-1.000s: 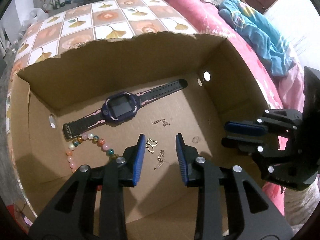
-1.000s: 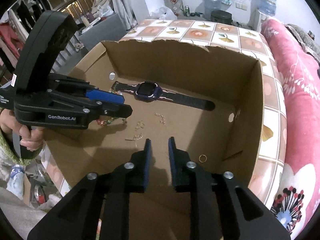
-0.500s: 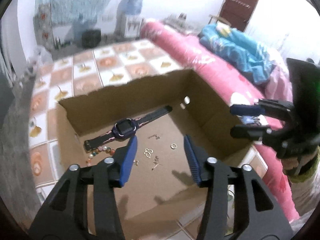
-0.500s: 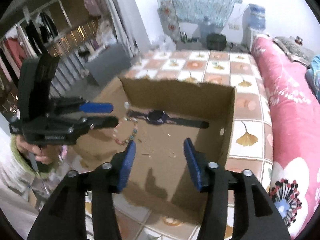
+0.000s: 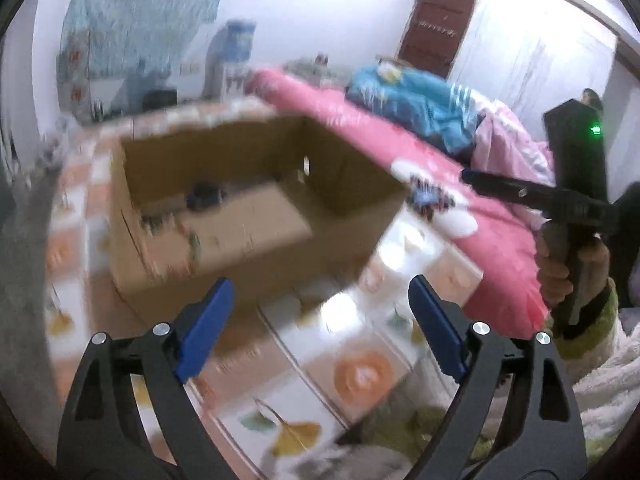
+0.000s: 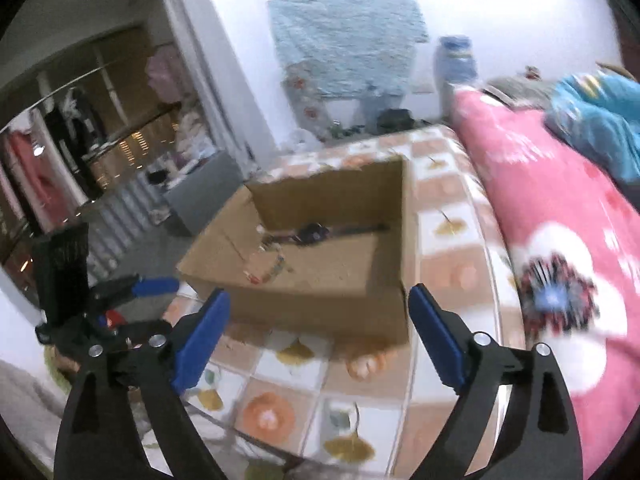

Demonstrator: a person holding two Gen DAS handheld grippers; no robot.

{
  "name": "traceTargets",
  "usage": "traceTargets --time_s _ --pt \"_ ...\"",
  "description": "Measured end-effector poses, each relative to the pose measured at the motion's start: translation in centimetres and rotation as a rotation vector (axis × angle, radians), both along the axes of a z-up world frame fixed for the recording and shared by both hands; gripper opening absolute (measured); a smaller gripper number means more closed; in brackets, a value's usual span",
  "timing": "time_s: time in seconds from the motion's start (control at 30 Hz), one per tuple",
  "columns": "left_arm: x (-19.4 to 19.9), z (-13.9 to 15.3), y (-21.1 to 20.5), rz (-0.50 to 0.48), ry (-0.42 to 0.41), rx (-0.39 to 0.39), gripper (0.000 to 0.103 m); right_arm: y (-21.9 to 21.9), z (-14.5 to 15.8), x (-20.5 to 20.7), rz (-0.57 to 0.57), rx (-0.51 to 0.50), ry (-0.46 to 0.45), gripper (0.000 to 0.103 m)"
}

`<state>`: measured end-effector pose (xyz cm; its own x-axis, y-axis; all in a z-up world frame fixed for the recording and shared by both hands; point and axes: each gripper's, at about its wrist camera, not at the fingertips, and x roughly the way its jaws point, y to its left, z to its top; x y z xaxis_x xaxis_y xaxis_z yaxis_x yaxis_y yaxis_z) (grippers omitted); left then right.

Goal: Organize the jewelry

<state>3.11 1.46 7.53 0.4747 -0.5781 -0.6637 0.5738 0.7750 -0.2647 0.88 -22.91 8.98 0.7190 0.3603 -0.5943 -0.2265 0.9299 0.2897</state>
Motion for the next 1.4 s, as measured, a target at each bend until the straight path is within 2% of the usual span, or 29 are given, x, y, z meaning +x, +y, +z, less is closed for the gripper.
traceTargets --time_s 0.1,0.27,0.5,0.6,0.8,0.97,1.4 --pt "-0.7 -3.6 -1.5 0.001 0.068 0.070 0.086 -0.3 -2.9 -1.3 -0.044 0.003 0.048 0.093" --pt "-1.2 -8.2 -3.9 0.023 0.130 0.182 0.086 -0.2 -8.3 -1.4 -0.062 0.025 0.191 0.093" --pt "-1.3 -10.8 -5.7 0.032 0.108 0.309 0.086 -0.3 -13.3 -1.3 -0.072 0.097 0.300 0.093" --pt "-1.7 -11.0 -6.1 0.032 0.062 0.350 0.087 -0.1 -13.6 -1.7 -0.067 0.094 0.275 0.093" --pt "-1.7 -11.1 -5.9 0.045 0.071 0.347 0.091 -0.3 -13.8 -1.5 -0.060 0.131 0.263 0.096" --pt "-1.6 -11.4 -6.2 0.058 0.075 0.350 0.095 0.1 -13.8 -1.7 -0.060 0.101 0.244 0.096" --pt "-1.4 -11.4 -6.5 0.070 0.079 0.358 0.096 -0.4 -14.0 -1.5 -0.060 0.136 0.248 0.097"
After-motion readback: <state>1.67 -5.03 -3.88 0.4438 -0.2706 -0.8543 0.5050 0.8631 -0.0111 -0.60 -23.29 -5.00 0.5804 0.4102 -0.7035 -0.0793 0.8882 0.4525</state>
